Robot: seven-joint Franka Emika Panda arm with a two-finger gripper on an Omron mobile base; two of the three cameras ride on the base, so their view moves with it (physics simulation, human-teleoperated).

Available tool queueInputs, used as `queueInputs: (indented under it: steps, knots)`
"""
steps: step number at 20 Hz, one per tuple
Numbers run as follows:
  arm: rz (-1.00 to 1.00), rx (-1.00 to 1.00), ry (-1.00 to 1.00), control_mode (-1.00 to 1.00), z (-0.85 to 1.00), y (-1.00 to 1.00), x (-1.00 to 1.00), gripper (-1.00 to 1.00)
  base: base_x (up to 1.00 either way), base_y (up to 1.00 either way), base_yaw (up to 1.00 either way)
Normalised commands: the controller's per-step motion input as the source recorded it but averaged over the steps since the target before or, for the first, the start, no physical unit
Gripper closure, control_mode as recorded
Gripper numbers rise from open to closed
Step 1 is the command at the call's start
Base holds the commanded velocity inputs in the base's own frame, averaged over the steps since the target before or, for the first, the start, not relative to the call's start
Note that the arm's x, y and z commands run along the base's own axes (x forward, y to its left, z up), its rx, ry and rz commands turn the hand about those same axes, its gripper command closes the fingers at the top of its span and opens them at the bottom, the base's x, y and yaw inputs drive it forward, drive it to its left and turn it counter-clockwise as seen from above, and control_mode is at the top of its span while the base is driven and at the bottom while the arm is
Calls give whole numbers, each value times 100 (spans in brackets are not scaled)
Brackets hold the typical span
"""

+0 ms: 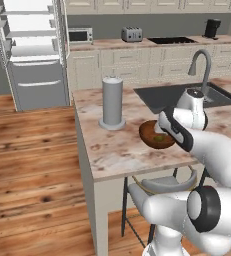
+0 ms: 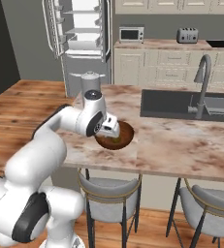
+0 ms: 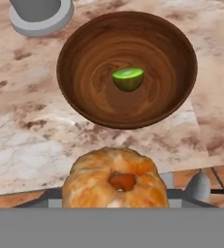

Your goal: Retrieve the kiwi and tangerine from the fridge and place them into the bowl on the dining table.

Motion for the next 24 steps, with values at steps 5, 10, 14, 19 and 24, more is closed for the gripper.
queueInputs:
  steps: [5, 10, 14, 19, 24]
  knots:
    - [0, 0, 0, -100, -28, 0, 39, 100, 0, 0, 0]
    - [0, 0, 0, -100, -23, -3, 42, 100, 0, 0, 0]
    - [0, 0, 0, -100, -19, -8, 40, 100, 0, 0, 0]
    - [0, 0, 0, -100, -22, -7, 39, 100, 0, 0, 0]
    - [0, 0, 0, -100, -25, -5, 34, 100, 0, 0, 0]
